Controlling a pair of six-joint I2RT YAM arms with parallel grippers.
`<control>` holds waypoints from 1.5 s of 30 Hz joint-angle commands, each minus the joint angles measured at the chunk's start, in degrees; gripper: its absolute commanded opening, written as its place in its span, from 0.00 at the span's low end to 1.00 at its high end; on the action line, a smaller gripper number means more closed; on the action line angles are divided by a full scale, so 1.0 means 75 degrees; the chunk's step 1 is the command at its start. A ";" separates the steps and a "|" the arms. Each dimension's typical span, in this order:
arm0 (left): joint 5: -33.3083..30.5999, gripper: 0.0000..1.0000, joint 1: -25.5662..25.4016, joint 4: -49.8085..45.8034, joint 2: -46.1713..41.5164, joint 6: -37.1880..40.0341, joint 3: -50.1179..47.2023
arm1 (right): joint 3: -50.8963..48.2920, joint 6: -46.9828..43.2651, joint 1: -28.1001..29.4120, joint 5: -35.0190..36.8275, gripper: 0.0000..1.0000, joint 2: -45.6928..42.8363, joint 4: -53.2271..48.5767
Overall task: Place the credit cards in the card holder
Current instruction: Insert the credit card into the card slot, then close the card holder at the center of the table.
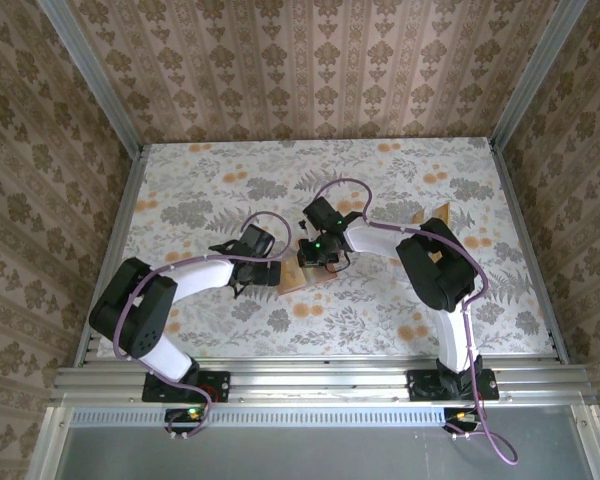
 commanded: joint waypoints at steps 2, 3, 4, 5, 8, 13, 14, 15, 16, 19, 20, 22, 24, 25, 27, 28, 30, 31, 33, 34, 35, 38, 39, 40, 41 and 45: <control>0.0060 1.00 -0.0091 0.0184 0.0288 0.0100 -0.0031 | 0.0322 -0.0127 0.0074 0.0047 0.00 -0.0051 -0.0272; 0.0059 1.00 -0.0091 0.0189 0.0294 0.0102 -0.0035 | 0.0328 -0.0124 0.0064 0.0056 0.00 -0.0054 -0.0288; 0.0058 1.00 -0.0088 0.0184 0.0277 0.0101 -0.0043 | 0.0328 -0.0135 0.0062 0.0070 0.00 -0.0043 -0.0304; 0.0063 1.00 -0.0091 0.0184 0.0281 0.0091 -0.0035 | 0.0327 -0.0139 0.0061 0.0079 0.00 -0.0046 -0.0298; 0.0062 1.00 -0.0091 0.0184 0.0266 0.0088 -0.0048 | 0.0303 -0.0150 0.0051 0.0089 0.00 -0.0031 -0.0298; 0.0052 1.00 -0.0102 0.0185 0.0271 0.0102 -0.0050 | 0.0191 -0.0152 0.0052 0.0117 0.00 -0.0020 -0.0254; 0.0048 1.00 -0.0097 0.0184 0.0265 0.0106 -0.0049 | 0.0167 -0.0153 0.0051 0.0129 0.00 -0.0019 -0.0235; 0.0053 1.00 -0.0101 0.0184 0.0275 0.0103 -0.0056 | 0.0139 -0.0148 0.0052 0.0134 0.00 -0.0005 -0.0227; 0.0047 1.00 -0.0102 0.0181 0.0270 0.0103 -0.0053 | 0.0095 -0.0147 0.0051 0.0160 0.00 0.0001 -0.0207; 0.0047 1.00 -0.0098 0.0184 0.0270 0.0090 -0.0063 | 0.0003 -0.0152 0.0051 0.0176 0.00 -0.0014 -0.0163; 0.0047 1.00 -0.0102 0.0193 0.0271 0.0082 -0.0059 | -0.0012 -0.0146 0.0051 0.0176 0.00 -0.0035 -0.0155; 0.0048 1.00 -0.0103 0.0190 0.0273 0.0085 -0.0062 | -0.0019 -0.0165 0.0051 0.0162 0.00 -0.0061 -0.0161; 0.0038 1.00 -0.0101 0.0162 0.0262 0.0094 -0.0060 | -0.0006 -0.0175 0.0057 0.0130 0.00 -0.0147 -0.0173; 0.0029 1.00 -0.0102 0.0155 0.0234 0.0091 -0.0050 | 0.0003 -0.0170 0.0051 0.0107 0.00 -0.0196 -0.0194; 0.0001 1.00 -0.0100 0.0113 0.0183 0.0114 -0.0048 | 0.0070 -0.0193 0.0044 0.0090 0.00 -0.0336 -0.0254; -0.0031 1.00 -0.0089 0.0062 0.0115 0.0128 -0.0049 | 0.0098 -0.0208 0.0039 0.0082 0.00 -0.0430 -0.0273; -0.0068 1.00 -0.0080 -0.0013 -0.0023 0.0147 -0.0058 | 0.0163 -0.0205 0.0027 0.0064 0.00 -0.0619 -0.0333; -0.0074 1.00 -0.0069 -0.0059 -0.0118 0.0160 -0.0080 | 0.0195 -0.0221 0.0016 0.0059 0.00 -0.0733 -0.0377; -0.0099 1.00 -0.0018 -0.0162 -0.0320 0.0176 -0.0099 | 0.0248 -0.0246 -0.0005 0.0056 0.00 -0.0942 -0.0448; -0.0106 1.00 0.0001 -0.0210 -0.0440 0.0184 -0.0126 | 0.0269 -0.0257 -0.0027 0.0061 0.02 -0.1049 -0.0483; -0.0117 1.00 0.0026 -0.0262 -0.0554 0.0187 -0.0140 | 0.0264 -0.0258 -0.0051 0.0075 0.05 -0.1161 -0.0519; -0.0077 1.00 0.0093 -0.0399 -0.0921 0.0164 -0.0198 | 0.0140 -0.0292 -0.0198 0.0160 0.16 -0.1478 -0.0588; -0.0030 1.00 0.0106 -0.0427 -0.1031 0.0147 -0.0211 | 0.0054 -0.0305 -0.0267 0.0202 0.20 -0.1564 -0.0593; 0.0071 1.00 0.0136 -0.0426 -0.1169 0.0093 -0.0236 | -0.0038 -0.0305 -0.0358 0.0253 0.25 -0.1665 -0.0601; 0.0253 1.00 0.0171 -0.0384 -0.1295 0.0038 -0.0275 | -0.0177 -0.0323 -0.0457 0.0314 0.30 -0.1761 -0.0626; 0.1133 1.00 0.0249 0.0085 -0.1690 -0.0261 -0.0475 | -0.0748 -0.0490 -0.0838 0.0883 0.48 -0.2153 -0.0756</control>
